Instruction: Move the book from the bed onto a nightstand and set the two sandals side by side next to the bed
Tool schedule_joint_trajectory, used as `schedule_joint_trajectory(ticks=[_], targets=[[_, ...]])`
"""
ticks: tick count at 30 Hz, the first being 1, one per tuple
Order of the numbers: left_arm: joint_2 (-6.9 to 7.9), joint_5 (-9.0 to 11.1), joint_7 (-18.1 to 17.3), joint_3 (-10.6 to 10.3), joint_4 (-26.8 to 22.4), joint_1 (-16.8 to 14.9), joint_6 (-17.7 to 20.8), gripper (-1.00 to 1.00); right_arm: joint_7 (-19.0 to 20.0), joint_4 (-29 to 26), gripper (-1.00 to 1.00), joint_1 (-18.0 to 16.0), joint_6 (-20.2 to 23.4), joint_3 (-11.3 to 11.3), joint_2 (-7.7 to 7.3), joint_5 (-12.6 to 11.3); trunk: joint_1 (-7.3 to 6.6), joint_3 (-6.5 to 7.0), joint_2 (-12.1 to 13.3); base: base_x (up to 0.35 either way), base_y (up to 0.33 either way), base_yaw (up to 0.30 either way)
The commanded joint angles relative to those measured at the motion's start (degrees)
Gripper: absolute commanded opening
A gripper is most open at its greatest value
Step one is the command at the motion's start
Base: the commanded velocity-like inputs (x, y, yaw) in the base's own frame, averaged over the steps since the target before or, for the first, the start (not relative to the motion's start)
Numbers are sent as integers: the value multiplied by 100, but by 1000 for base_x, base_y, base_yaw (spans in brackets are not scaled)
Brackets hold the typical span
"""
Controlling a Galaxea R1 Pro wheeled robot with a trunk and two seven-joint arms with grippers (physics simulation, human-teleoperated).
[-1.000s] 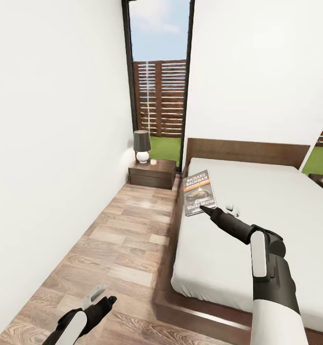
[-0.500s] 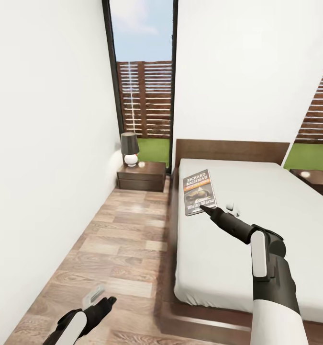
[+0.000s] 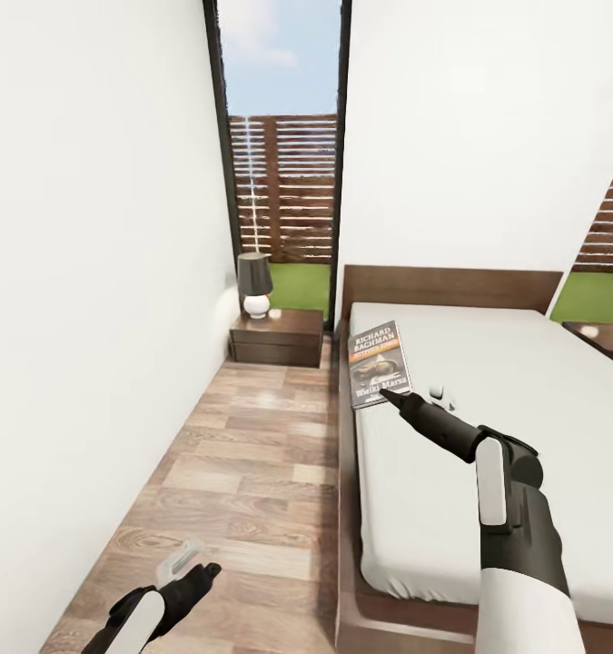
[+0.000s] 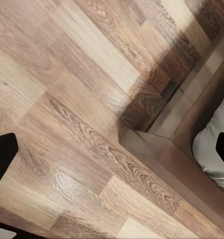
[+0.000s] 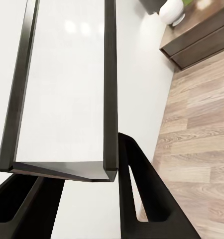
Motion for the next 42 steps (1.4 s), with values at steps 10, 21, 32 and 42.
schedule_joint_trajectory(ticks=[10,21,32,42], targets=[[9,60,51,-25,-3,-4,-2,100,54,-5,-100,-8,39,-19,3,-10,2,-7,-5,134,299,0],[9,60,56,-25,2,-5,-2,100,46,-5,-100,-8,46,-13,7,-10,2,-7,-5,134,299,-57],[8,51,57,-25,2,-4,-2,100,55,3,-100,-8,41,-17,2,-10,2,-7,-5,128,300,-160],[9,43,59,-28,3,-5,-2,100,66,20,-100,-8,39,-21,0,-10,2,-7,-5,136,298,-20]])
